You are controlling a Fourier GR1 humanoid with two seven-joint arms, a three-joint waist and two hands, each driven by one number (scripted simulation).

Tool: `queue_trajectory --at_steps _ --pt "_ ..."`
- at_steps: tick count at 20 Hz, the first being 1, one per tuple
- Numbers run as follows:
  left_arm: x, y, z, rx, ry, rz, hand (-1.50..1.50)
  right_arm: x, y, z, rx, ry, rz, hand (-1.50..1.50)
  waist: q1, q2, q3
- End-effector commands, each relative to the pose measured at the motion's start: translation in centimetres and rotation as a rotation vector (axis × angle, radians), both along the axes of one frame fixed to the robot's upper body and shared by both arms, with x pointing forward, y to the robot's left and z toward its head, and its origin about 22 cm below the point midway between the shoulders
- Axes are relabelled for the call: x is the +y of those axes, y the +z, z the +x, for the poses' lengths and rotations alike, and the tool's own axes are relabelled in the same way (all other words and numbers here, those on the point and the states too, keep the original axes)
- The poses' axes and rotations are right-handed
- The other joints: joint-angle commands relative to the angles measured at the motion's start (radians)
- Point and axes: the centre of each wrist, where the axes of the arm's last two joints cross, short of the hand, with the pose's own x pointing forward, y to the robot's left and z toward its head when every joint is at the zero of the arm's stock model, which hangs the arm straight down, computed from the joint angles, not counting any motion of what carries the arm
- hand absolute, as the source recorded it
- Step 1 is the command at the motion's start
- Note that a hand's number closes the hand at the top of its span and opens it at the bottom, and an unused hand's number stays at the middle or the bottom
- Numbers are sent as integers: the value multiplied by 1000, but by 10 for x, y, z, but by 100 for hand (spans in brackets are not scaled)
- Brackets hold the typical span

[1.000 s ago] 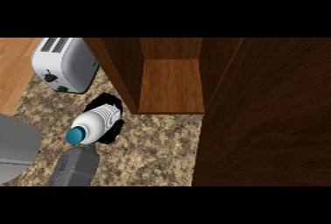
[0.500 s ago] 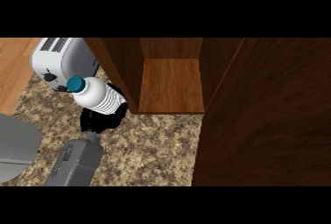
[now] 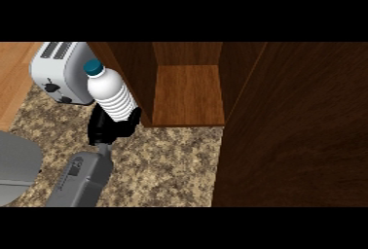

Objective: Pick up the bottled water, place it into the cabinet and close the cabinet

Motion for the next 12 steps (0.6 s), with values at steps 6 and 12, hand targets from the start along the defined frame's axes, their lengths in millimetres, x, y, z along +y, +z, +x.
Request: queue_trajectory --at_steps 6,12 --pt "-86 74 42 -156 -59 108 150 7 5 5 -7 64 4 -150 -75 9 7" --pt "-70 68 48 -144 35 212 150 10 -2 9 7 59 18 -150 -95 18 7"
